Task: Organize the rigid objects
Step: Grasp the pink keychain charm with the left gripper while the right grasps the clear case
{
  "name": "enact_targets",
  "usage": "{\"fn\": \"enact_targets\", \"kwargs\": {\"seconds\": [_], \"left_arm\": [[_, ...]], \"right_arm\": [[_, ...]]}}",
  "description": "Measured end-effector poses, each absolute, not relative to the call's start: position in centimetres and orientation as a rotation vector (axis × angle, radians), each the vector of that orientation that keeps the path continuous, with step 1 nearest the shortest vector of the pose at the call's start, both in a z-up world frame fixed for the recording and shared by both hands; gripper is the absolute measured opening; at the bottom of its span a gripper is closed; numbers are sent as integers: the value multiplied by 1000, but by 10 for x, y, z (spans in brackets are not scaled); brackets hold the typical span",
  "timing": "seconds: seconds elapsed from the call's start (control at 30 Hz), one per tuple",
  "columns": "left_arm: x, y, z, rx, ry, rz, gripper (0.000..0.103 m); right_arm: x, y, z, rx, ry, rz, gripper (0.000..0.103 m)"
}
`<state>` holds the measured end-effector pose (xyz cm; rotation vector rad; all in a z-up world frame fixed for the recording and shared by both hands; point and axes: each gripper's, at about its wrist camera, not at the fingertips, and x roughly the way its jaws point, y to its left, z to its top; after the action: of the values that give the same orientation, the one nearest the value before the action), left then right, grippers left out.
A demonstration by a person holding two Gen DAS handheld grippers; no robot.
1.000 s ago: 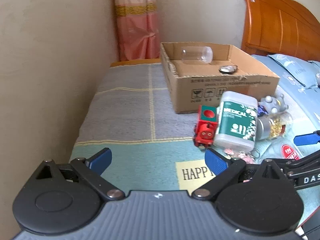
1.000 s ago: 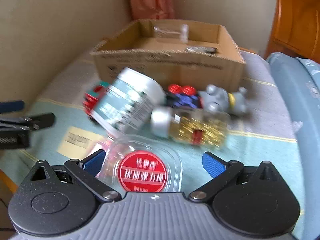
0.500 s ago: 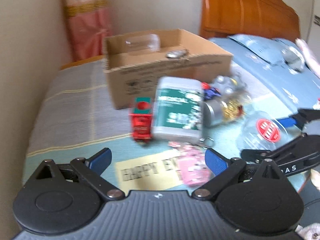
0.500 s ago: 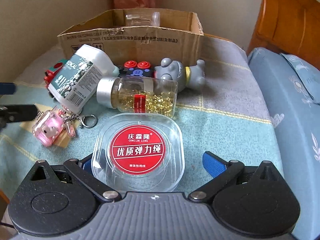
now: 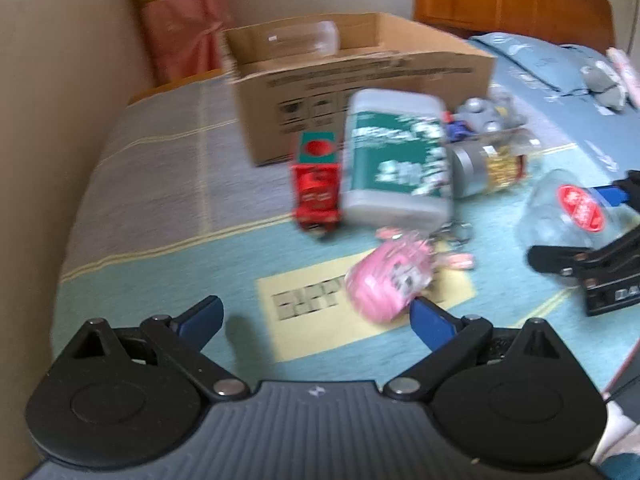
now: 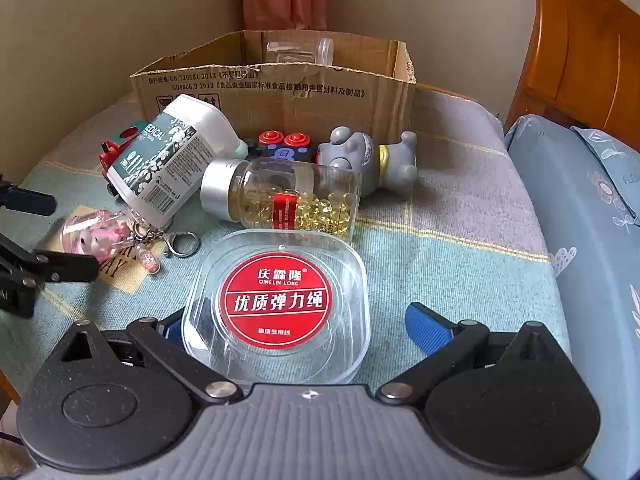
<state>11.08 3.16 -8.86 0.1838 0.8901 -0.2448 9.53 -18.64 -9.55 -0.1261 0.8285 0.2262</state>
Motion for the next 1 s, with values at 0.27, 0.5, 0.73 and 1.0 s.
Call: {"fn": "enact_targets", "kwargs": {"seconds": [0.27,0.5,0.73,1.0], "left_arm": [[115,50,-86,166,889,-166,101],[110,26,-70,147,829,-256,101],[129,9,-80,167,836,-223,101],[115,39,-82,158,843,-190,101]], "right_arm": [[95,-187,-96,-125,821,227,103],[94,-187,-97,-124,809,230,103],[92,-188,-98,-124,798,233,103],[92,-188,-98,-126,791,237,103]]}}
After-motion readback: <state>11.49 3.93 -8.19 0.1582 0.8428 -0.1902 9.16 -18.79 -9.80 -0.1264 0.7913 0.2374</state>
